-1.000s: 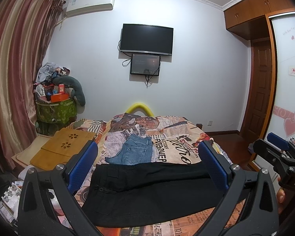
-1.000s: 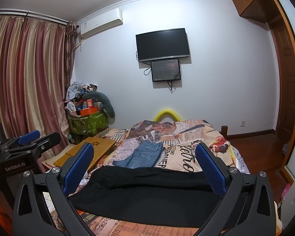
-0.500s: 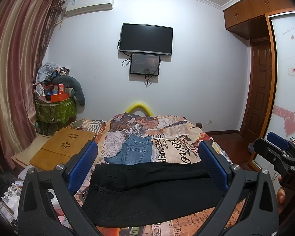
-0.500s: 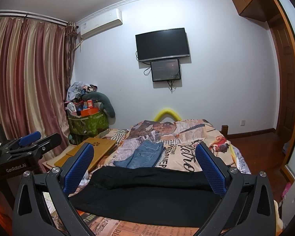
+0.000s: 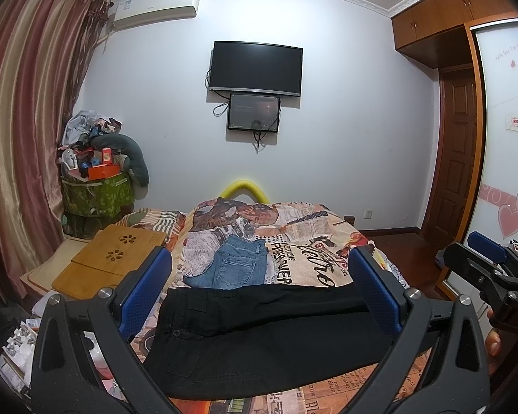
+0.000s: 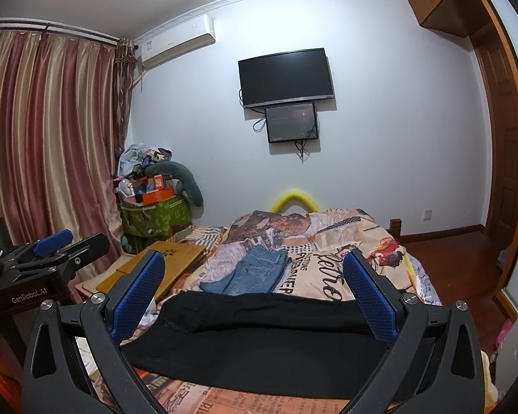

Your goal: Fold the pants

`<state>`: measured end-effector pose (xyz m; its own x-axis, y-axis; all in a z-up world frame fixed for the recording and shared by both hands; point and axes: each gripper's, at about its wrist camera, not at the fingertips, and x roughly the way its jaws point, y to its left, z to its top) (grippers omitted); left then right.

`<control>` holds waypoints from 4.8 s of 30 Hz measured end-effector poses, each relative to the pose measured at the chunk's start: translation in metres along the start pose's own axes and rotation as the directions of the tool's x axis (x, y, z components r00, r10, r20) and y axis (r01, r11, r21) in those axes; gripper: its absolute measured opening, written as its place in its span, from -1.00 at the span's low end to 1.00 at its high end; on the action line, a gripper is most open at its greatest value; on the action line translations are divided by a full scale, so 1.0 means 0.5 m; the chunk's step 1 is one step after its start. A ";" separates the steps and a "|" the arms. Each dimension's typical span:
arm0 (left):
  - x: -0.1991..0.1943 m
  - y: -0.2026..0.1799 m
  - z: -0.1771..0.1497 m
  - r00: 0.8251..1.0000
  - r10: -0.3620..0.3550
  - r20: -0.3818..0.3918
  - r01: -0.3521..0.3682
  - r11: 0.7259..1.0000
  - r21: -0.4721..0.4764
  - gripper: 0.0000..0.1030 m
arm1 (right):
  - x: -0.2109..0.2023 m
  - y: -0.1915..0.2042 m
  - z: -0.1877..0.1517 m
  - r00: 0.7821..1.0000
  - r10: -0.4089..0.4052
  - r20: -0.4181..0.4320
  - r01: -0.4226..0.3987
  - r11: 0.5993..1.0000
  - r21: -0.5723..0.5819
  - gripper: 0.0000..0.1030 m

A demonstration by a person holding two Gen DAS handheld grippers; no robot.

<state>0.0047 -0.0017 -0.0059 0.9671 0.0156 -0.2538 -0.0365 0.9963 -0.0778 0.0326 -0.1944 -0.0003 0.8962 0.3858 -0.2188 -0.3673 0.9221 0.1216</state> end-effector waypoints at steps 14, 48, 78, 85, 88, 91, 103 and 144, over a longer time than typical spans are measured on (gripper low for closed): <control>0.058 0.016 0.002 0.999 -0.009 -0.038 0.009 1.000 0.005 1.00 | 0.053 -0.011 -0.003 0.999 -0.017 -0.042 0.017 1.000 0.005 0.99; 0.718 0.324 -0.135 0.793 0.195 -0.577 -0.191 0.979 0.070 1.00 | 0.525 -0.181 -0.159 0.854 -0.065 -0.516 -0.034 0.983 -0.179 0.99; 0.955 0.406 -0.357 0.507 -0.046 -0.861 -0.142 0.980 -0.136 -0.47 | 0.801 -0.207 -0.311 0.621 -0.016 -0.784 -0.182 0.970 -0.164 -0.36; 0.914 0.384 -0.342 0.557 0.020 -0.830 -0.142 0.987 -0.071 -0.70 | 0.784 -0.218 -0.308 0.646 -0.023 -0.763 -0.141 0.979 -0.150 -0.89; 0.886 0.371 -0.308 0.602 0.053 -0.797 -0.131 0.991 -0.033 -0.78 | 0.768 -0.218 -0.288 0.674 -0.013 -0.739 -0.122 0.984 -0.128 -0.90; 0.857 0.365 -0.260 0.653 0.061 -0.755 -0.122 0.992 -0.025 -0.82 | 0.749 -0.217 -0.253 0.712 -0.020 -0.702 -0.103 0.986 -0.133 -0.96; 0.771 0.373 -0.134 0.767 0.062 -0.638 -0.116 0.992 -0.043 -0.88 | 0.666 -0.201 -0.116 0.811 -0.049 -0.583 -0.071 0.981 -0.181 -1.00; 0.751 0.384 -0.173 0.797 0.056 -0.602 -0.108 0.993 -0.050 -0.89 | 0.710 -0.192 -0.180 0.779 0.104 -0.619 -0.198 0.977 -0.085 -0.94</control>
<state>0.3392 0.1882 -0.1995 0.6172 0.0175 -0.7866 -0.1528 0.9834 -0.0980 0.3639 -0.1433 -0.1767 0.5057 0.4141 -0.7568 -0.5571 0.8266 0.0800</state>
